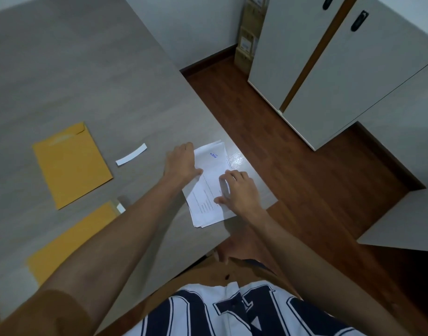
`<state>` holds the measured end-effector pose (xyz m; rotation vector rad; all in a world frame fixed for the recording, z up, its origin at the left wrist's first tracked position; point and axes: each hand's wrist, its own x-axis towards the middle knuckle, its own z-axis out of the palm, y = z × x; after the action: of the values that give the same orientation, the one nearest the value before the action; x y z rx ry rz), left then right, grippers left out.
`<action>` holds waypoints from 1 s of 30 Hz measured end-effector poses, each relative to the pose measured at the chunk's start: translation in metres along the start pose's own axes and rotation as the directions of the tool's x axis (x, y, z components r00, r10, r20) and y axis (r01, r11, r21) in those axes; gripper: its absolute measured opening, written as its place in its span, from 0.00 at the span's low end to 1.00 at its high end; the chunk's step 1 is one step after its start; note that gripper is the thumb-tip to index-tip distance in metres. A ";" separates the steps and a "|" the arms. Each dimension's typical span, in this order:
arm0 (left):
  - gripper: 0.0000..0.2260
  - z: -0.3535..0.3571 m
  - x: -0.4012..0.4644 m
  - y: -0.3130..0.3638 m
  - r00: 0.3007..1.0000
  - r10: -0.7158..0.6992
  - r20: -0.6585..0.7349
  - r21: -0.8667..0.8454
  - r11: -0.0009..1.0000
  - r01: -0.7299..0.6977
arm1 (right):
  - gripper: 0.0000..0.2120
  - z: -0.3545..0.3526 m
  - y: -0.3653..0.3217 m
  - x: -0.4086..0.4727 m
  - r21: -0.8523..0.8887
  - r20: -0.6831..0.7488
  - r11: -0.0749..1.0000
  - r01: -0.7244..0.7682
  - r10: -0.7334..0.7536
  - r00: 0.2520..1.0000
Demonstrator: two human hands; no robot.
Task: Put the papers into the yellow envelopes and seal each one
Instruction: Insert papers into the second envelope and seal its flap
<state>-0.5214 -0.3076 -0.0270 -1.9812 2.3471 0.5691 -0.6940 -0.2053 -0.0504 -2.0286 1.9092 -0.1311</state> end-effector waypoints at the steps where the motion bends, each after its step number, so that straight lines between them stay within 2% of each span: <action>1: 0.24 -0.001 -0.001 0.001 1.000 -0.010 0.008 -0.035 0.999 0.011 | 0.29 0.000 0.000 0.000 -0.004 -0.004 1.000 0.007 -0.007 1.000; 4: 0.19 -0.006 0.000 0.000 0.997 -0.042 0.069 -0.167 0.984 0.053 | 0.29 -0.001 0.000 0.001 -0.013 -0.017 1.000 0.019 -0.019 1.000; 6: 0.12 -0.011 0.000 -0.002 0.990 -0.049 0.129 -0.238 0.968 0.079 | 0.29 -0.001 0.001 0.001 0.018 -0.006 1.000 0.003 -0.003 1.000; 8: 0.08 -0.015 0.000 -0.004 0.982 -0.055 0.181 -0.278 0.955 0.105 | 0.29 -0.001 0.000 0.003 0.168 0.011 0.983 -0.081 0.080 0.997; 11: 0.10 -0.018 -0.005 -0.010 0.973 -0.101 0.209 -0.364 0.915 0.173 | 0.31 -0.007 -0.001 0.008 0.467 -0.006 0.858 -0.214 0.245 0.970; 16: 0.12 -0.025 -0.026 -0.034 0.961 -0.147 0.236 -0.611 0.747 0.264 | 0.36 -0.020 0.005 0.015 0.615 0.010 0.747 -0.252 0.312 0.950; 19: 0.16 -0.035 -0.042 -0.046 0.952 -0.190 0.239 -0.730 0.611 0.305 | 0.34 -0.028 0.007 0.020 0.643 0.057 0.713 -0.280 0.320 0.946; 21: 0.15 -0.042 -0.052 -0.053 0.949 -0.211 0.232 -0.784 0.537 0.311 | 0.30 -0.037 0.005 0.025 0.719 0.095 0.630 -0.293 0.328 0.940; 24: 0.15 -0.051 -0.071 -0.068 0.947 -0.265 0.183 -0.851 0.439 0.287 | 0.26 -0.043 -0.008 0.031 0.847 0.213 0.422 -0.323 0.287 0.934; 28: 0.15 -0.053 -0.094 -0.092 0.917 -0.365 0.162 -0.918 0.285 0.276 | 0.27 -0.041 -0.041 0.036 0.908 0.355 0.181 -0.378 0.145 0.924; 30: 0.14 -0.051 -0.104 -0.103 0.899 -0.404 0.170 -0.933 0.226 0.278 | 0.25 -0.040 -0.057 0.038 0.924 0.379 0.017 -0.383 0.106 0.919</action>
<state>-0.3911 -0.2363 0.0188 -2.8123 1.4296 2.2670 -0.6492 -0.2484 -0.0019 -0.6144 1.2324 -0.8668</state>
